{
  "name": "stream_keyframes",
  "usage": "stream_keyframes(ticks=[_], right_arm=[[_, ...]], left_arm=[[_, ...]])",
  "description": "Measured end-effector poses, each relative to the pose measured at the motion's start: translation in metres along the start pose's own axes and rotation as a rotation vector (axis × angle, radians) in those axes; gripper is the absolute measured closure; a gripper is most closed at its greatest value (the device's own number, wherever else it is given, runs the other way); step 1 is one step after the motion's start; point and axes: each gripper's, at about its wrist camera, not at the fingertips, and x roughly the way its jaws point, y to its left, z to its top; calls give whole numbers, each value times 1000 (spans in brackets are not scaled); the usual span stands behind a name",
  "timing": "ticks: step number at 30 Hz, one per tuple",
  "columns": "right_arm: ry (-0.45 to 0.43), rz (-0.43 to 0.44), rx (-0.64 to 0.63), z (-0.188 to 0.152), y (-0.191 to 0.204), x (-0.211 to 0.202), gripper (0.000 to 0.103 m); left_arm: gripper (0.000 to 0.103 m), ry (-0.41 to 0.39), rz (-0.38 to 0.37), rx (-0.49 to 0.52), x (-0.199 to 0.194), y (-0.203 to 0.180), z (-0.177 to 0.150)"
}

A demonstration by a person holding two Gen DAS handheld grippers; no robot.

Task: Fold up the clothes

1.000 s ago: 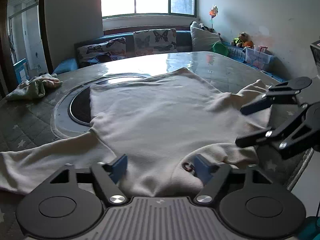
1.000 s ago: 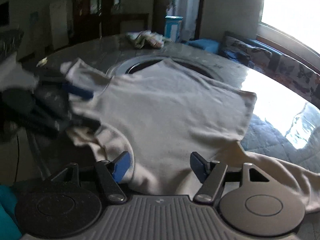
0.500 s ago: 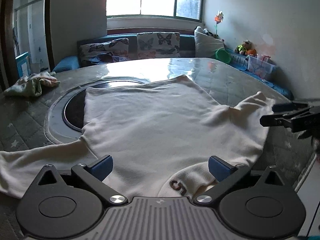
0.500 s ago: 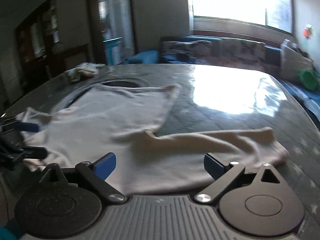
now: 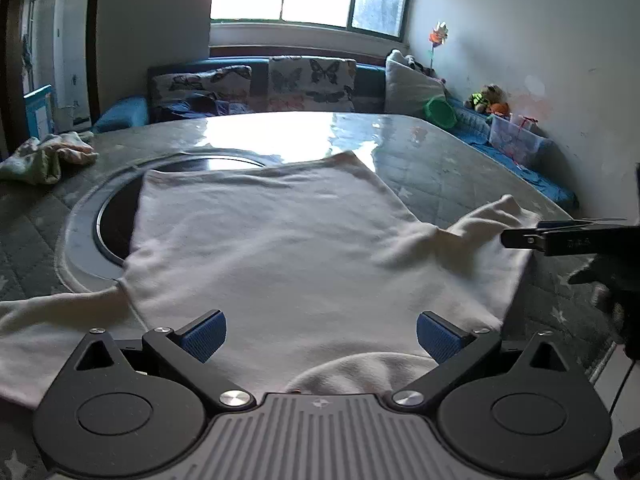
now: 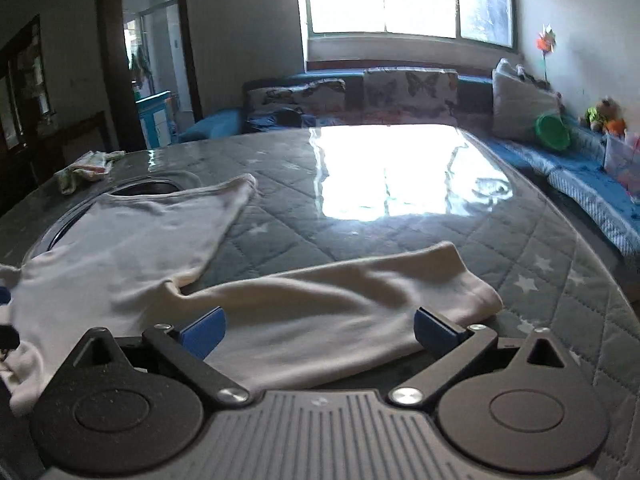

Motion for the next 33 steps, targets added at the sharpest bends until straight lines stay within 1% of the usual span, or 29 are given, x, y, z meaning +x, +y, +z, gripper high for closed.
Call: stream_keyframes(ticks=[2, 5, 7, 10, 12, 15, 18, 21, 23, 27, 30, 33], right_arm=[[40, -39, 20, -2, -7, 8, 1], [42, -56, 62, -3, -18, 8, 2], [20, -38, 89, 1, -24, 5, 2], [-7, -3, 85, 9, -24, 5, 2], [-6, -7, 70, 16, -22, 12, 2], [1, -54, 61, 21, -24, 24, 2], [29, -75, 82, 20, -33, 33, 2], [31, -127, 73, 17, -38, 32, 2], [30, -179, 60, 17, -38, 32, 2], [19, -195, 59, 20, -40, 34, 2], [41, -224, 45, 21, -41, 44, 2], [48, -237, 64, 22, -44, 47, 2]], left_arm=[[0, 8, 1, 1, 1, -1, -1], [0, 25, 9, 0, 5, -2, -1], [0, 34, 11, 1, 7, -2, -1], [0, 42, 19, -3, 10, -3, -1], [0, 48, 22, -9, 12, -3, -1], [0, 55, 27, -13, 13, -3, -1], [0, 68, 34, -16, 16, -3, -3], [0, 74, 37, -19, 17, -1, -5], [0, 73, 40, -14, 17, -1, -6], [0, 74, 42, -12, 19, -1, -5], [0, 75, 43, -9, 19, -1, -5], [0, 76, 44, -9, 18, -2, -6]])
